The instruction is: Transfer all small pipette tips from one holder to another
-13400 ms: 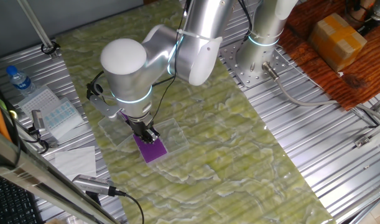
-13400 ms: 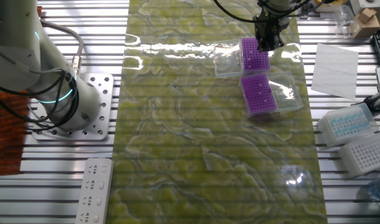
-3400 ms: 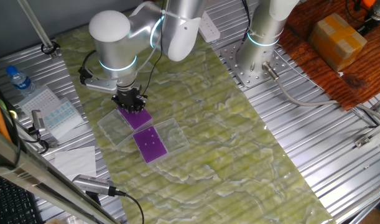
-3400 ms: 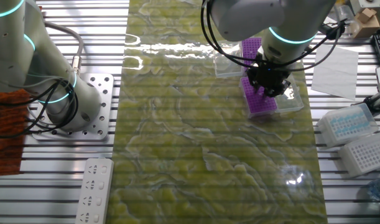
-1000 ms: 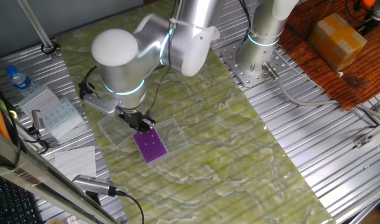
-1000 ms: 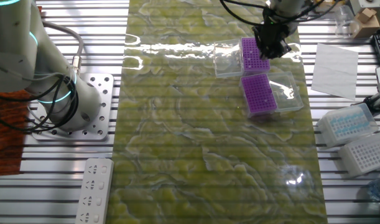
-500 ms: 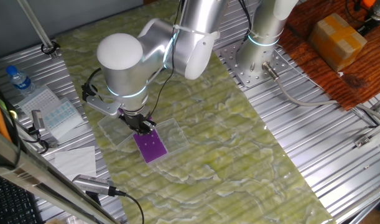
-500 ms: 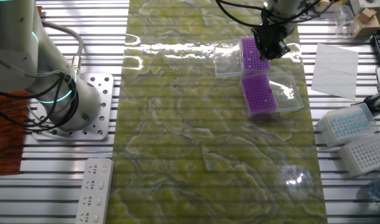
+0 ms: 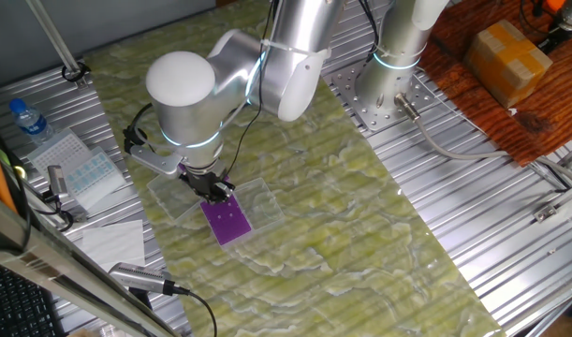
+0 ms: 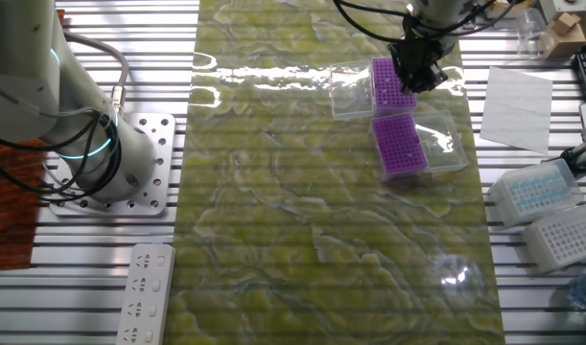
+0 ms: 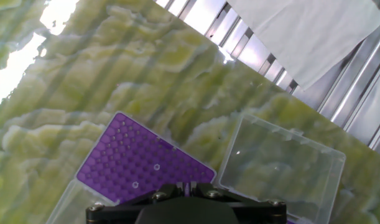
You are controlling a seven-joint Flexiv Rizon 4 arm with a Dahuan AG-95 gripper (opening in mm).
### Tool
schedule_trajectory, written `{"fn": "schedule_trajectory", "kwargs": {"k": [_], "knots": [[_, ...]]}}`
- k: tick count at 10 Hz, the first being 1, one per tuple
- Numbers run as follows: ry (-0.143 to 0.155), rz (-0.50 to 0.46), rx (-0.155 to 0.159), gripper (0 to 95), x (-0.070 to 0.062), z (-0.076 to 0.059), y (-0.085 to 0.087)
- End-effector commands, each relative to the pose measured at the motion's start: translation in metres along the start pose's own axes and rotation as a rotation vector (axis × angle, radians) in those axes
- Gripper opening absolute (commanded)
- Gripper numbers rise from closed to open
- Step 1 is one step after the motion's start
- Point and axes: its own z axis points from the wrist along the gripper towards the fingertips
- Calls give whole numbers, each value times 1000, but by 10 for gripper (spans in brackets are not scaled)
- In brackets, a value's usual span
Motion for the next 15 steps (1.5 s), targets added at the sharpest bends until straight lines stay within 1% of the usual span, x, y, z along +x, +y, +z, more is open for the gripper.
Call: {"fn": "schedule_trajectory", "kwargs": {"k": [1,7,10,12,14,15], "knots": [[-1,-1,0,0,0,1,0],[-3,-2,-1,0,1,3,1],[-5,-44,-1,0,1,6,0],[-5,-56,-1,380,1,8,0],[-6,-61,-1,380,1,8,0],[-9,-48,-5,380,1,7,0]]}}
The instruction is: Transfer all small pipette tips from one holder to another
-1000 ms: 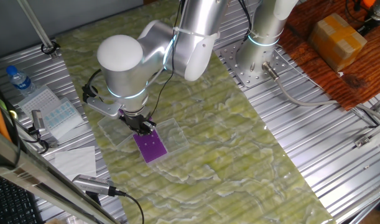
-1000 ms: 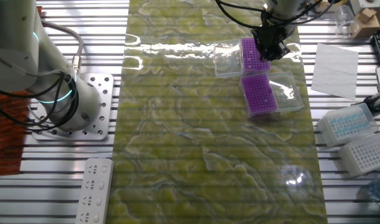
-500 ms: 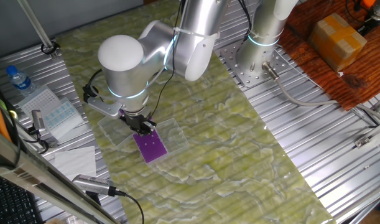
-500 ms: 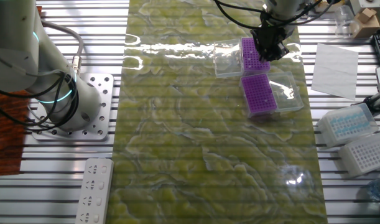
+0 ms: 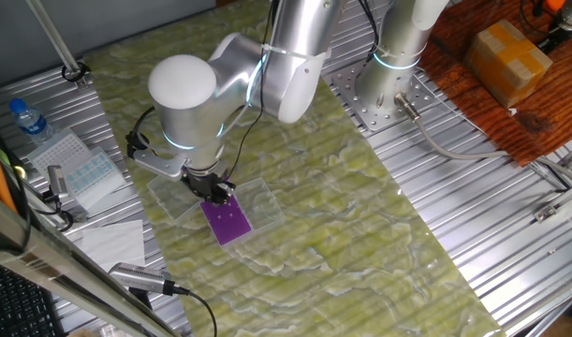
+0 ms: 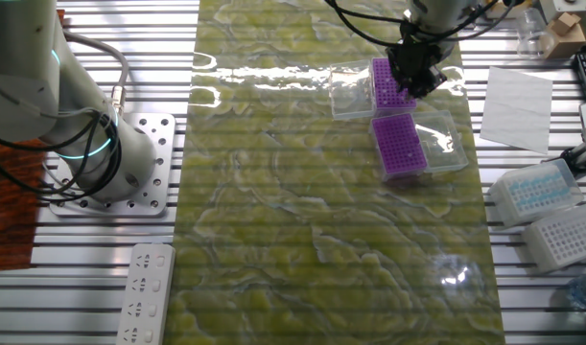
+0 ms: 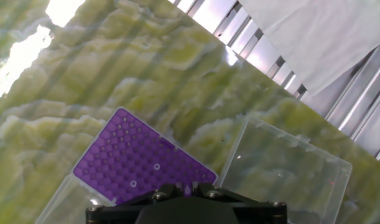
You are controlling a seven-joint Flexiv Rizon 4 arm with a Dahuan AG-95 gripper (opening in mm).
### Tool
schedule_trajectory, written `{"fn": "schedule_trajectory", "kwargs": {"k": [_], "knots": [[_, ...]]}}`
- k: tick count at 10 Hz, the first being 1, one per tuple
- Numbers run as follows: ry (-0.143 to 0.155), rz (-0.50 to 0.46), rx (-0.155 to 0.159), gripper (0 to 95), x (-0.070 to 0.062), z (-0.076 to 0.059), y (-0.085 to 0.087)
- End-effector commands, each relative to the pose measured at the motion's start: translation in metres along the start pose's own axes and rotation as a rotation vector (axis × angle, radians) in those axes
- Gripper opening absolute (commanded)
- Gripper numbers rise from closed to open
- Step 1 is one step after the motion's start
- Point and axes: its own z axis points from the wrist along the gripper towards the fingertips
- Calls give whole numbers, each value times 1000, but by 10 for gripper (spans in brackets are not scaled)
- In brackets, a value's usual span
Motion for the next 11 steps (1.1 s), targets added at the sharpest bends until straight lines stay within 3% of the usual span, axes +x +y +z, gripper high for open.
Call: {"fn": "schedule_trajectory", "kwargs": {"k": [1,2,6,8,10,11], "knots": [[16,44,5,190,0,-5,1],[24,78,4,0,1,-13,1],[12,64,14,0,11,-47,11],[19,13,25,0,18,-56,15],[3,74,29,0,21,-61,18],[-13,86,52,0,21,-64,19]]}}
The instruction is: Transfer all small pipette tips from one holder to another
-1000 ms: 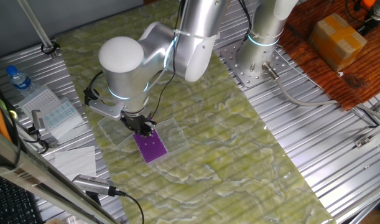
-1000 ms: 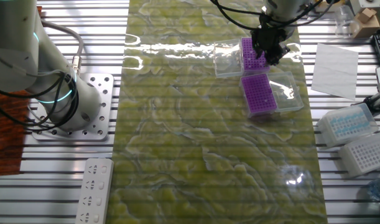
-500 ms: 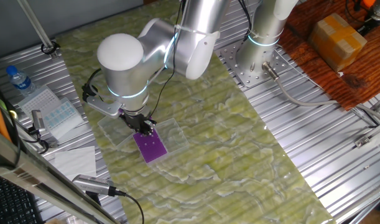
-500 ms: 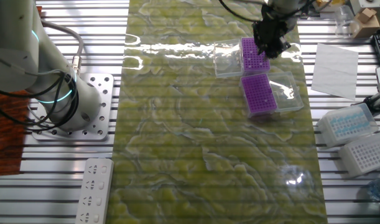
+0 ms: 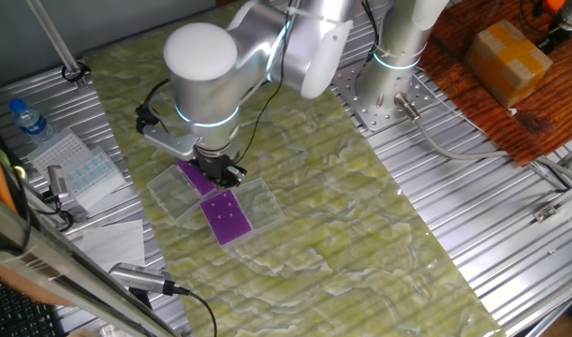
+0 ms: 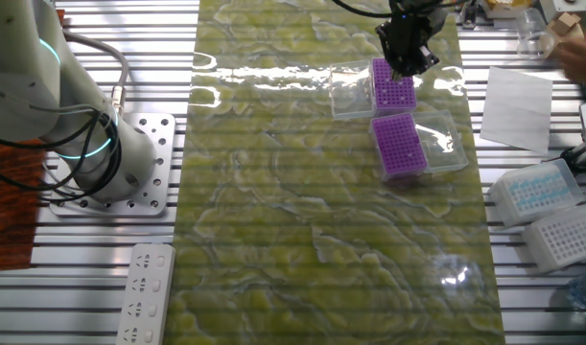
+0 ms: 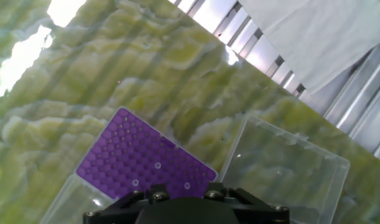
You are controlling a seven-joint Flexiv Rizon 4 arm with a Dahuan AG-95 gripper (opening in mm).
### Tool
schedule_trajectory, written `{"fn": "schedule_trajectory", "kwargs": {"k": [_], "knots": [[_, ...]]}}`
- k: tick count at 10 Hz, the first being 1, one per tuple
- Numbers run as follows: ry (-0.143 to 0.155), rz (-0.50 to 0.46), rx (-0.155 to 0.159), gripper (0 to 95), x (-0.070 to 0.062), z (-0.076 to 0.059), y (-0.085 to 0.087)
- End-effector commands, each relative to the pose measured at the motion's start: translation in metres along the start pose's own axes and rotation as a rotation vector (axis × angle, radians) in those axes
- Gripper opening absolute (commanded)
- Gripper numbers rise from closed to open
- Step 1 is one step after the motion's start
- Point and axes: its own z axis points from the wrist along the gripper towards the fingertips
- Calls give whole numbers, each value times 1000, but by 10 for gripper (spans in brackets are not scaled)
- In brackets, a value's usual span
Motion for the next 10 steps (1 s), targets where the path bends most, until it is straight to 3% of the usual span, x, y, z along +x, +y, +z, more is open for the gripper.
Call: {"fn": "schedule_trajectory", "kwargs": {"k": [1,3,5,7,10], "knots": [[-15,59,75,0,2,-5,2],[-16,63,84,0,2,-5,2],[-50,73,107,0,3,-7,4],[-59,73,117,0,2,-10,9],[-97,55,140,0,2,-11,11]]}}
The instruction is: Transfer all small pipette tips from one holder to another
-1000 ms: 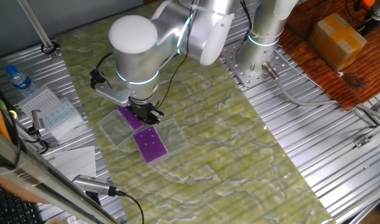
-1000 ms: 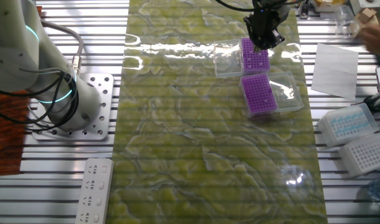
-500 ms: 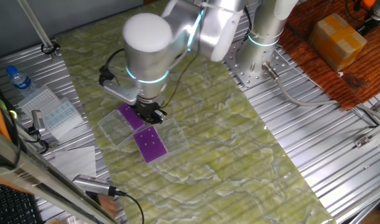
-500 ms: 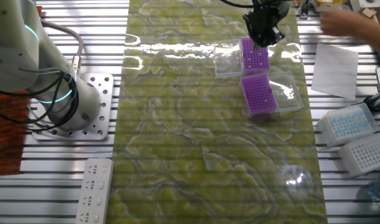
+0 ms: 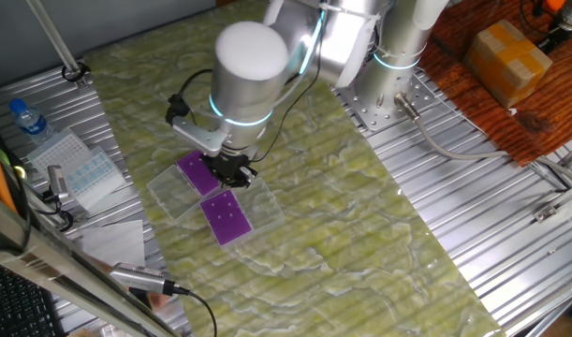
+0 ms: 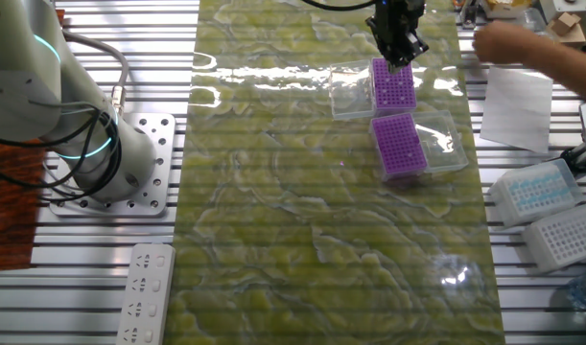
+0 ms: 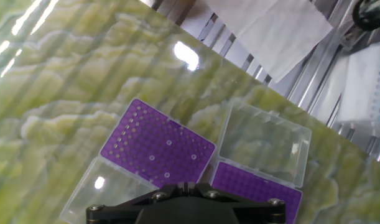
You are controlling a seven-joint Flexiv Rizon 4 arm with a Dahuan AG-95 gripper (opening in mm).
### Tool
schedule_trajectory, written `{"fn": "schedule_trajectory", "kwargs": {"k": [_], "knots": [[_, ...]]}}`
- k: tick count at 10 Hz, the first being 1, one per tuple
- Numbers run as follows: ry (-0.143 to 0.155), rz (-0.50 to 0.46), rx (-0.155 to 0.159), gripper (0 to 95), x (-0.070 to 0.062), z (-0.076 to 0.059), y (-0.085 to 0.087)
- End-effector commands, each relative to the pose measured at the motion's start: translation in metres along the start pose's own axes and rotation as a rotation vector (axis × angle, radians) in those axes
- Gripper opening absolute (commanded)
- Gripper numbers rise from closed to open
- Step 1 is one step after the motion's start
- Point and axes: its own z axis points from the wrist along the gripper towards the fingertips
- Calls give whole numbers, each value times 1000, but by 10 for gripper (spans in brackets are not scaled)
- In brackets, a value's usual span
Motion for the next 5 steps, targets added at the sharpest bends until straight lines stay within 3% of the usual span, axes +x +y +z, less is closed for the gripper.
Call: {"fn": "schedule_trajectory", "kwargs": {"k": [1,5], "knots": [[-22,4,10,0,-2,1,-1],[-24,9,18,0,-1,0,0]]}}
